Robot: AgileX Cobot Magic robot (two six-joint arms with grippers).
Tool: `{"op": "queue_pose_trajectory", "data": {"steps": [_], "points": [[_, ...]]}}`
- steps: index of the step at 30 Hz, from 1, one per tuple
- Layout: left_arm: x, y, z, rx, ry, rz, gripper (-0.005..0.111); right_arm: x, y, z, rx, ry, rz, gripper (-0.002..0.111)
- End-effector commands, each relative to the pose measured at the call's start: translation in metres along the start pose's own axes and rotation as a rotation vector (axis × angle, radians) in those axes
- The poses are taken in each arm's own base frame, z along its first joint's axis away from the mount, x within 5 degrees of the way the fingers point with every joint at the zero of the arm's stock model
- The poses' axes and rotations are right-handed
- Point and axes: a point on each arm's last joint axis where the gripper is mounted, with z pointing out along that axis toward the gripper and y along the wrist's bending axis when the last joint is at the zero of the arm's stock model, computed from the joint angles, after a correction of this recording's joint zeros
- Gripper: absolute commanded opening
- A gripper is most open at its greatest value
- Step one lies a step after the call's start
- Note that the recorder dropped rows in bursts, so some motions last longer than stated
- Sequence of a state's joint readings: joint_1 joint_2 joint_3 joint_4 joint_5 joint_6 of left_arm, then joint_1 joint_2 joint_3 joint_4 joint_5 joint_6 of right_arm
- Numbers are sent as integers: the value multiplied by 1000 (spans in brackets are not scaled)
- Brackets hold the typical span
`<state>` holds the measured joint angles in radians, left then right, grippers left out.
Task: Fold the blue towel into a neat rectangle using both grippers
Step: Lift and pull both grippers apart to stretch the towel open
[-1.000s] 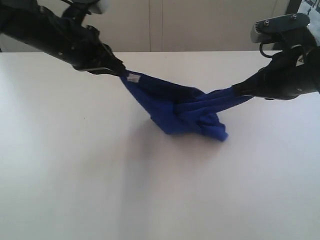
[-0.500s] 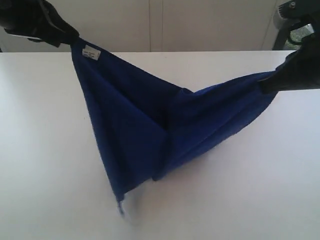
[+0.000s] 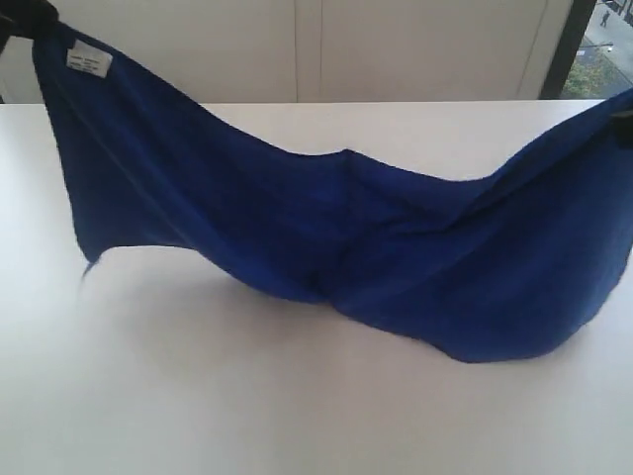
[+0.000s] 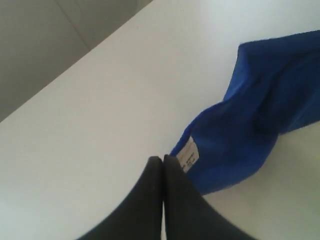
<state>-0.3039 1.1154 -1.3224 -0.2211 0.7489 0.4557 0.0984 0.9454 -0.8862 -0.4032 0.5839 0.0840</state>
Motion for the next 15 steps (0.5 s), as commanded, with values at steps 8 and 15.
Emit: {"op": "queue_pose_trajectory", "data": {"steps": [8, 15], "points": [[23, -27, -81, -83, -60, 68, 0, 11, -18, -75, 80, -133, 59, 0], [45, -46, -122, -126, -114, 78, 0, 29, -26, -117, 119, -192, 101, 0]]}}
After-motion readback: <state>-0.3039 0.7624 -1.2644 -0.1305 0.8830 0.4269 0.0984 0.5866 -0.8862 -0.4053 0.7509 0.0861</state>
